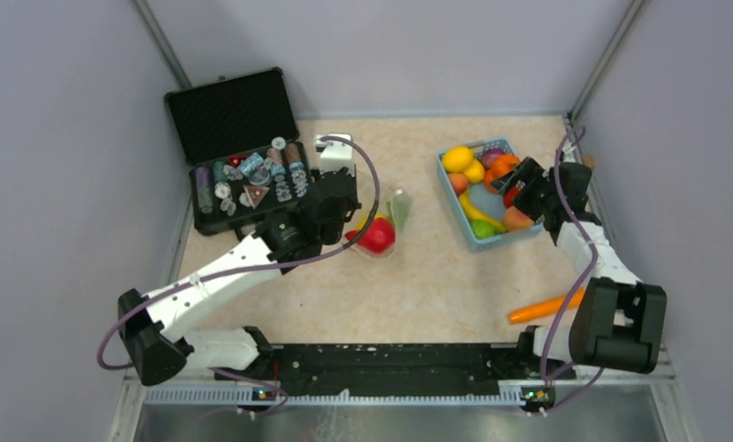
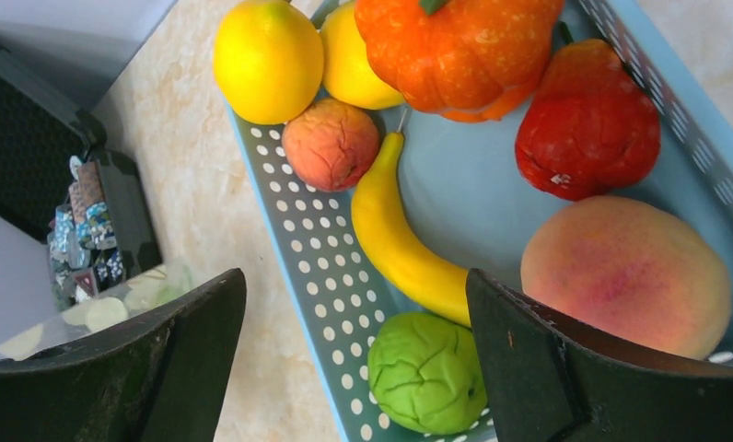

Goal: Place the food in the zip-top bag and seal the zipper
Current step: Pick up the fake fruit from the bin.

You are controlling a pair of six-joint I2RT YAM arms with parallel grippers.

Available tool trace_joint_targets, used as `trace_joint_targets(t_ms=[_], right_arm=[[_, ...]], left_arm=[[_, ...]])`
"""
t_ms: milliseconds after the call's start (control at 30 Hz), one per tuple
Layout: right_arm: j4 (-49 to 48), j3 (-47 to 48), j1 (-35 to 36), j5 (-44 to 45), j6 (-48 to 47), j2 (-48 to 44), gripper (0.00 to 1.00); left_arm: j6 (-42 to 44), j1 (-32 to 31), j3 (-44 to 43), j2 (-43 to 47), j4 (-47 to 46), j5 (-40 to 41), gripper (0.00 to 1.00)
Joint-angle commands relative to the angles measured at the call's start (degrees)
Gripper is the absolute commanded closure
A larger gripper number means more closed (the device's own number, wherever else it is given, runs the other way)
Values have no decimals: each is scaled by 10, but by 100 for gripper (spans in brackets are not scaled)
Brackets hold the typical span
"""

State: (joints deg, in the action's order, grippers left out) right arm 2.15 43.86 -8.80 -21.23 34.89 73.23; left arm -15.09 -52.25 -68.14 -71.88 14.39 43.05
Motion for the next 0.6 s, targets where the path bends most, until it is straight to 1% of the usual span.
trace_joint_targets(t_ms=[0,167,300,333,400,433,467,500,533,567], right_arm=[[-13,45,10,-28,-19,20,13],[22,81,54,57,-42,35,13],[-11,82,73,75,-28,50,13],[-11,86,82,96,-25,56,14],[-2,102,124,168,-24,62,16],[-15,101,139,195,-27,62,16],[-38,100,149,203,-26,64,15],[-57,99,152,199,-19,68,15],[-73,98,154,195,-9,73,15],[-83,100,154,194,-1,80,15]], left_arm=[[-44,24,45,18,-23,-38,100],[-64,39,56,25,-27,-78,100],[-36,43,38,11,-29,-118,99],[-37,42,29,1,-19,-120,100],[-38,43,20,-14,-11,-137,100],[-41,43,18,-18,-10,-150,100],[-45,44,17,-21,-9,-161,100],[-50,44,49,-24,-10,-169,100],[-53,44,23,-25,-11,-174,100],[-54,44,19,-25,-12,-176,100]])
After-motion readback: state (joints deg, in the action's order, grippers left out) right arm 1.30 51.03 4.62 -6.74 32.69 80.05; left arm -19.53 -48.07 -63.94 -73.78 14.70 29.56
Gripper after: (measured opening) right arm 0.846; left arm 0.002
